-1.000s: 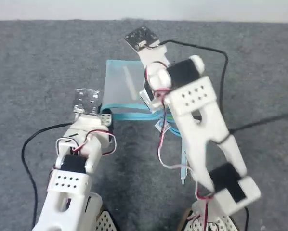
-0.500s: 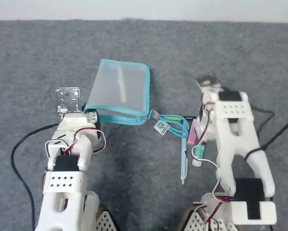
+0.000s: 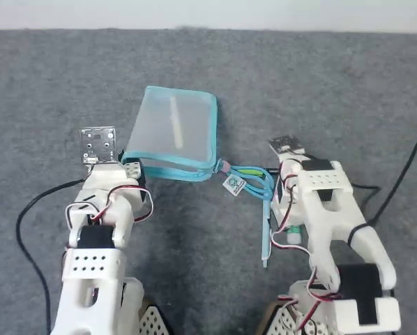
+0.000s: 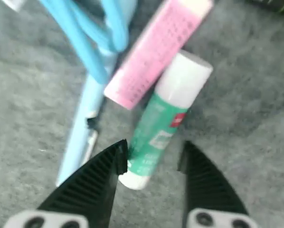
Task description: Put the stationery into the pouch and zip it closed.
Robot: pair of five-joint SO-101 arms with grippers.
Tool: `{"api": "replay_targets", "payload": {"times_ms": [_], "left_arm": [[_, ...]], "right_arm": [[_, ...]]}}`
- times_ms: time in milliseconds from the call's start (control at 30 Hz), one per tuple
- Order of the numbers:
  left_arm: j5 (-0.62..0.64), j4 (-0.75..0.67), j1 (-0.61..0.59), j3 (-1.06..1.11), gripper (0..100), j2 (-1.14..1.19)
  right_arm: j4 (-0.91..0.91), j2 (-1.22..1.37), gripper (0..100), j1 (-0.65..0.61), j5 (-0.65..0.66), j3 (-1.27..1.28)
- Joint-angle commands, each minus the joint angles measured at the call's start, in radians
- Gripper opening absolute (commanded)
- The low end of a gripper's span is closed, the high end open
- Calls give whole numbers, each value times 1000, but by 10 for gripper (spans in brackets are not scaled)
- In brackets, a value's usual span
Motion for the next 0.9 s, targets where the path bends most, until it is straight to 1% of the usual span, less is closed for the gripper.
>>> {"api": "replay_targets", "payload": {"times_ms": [0,200,333,433,500,533,633,700,867], "left_arm": [[20,-35,-6,-44,12,2],[20,-34,-6,-44,12,2],[20,-34,-6,-44,12,2],[18,-31,-8,-44,12,2],[18,-31,-8,-44,12,2],[18,-31,-8,-44,12,2],[18,-29,-9,-44,12,2],[18,-29,-9,-38,12,2],[17,-29,-8,-33,12,-3]], "right_arm": [[-36,-22,18,2,-5,3],[-70,-22,7,154,9,-52],[-67,-22,7,211,37,-163],[-73,-22,9,205,54,-198],[-88,-24,16,179,69,-199],[-93,-24,35,166,66,-196],[-88,-24,136,147,57,-192],[-93,-24,167,147,58,-180],[-93,-30,154,145,63,-106]]}}
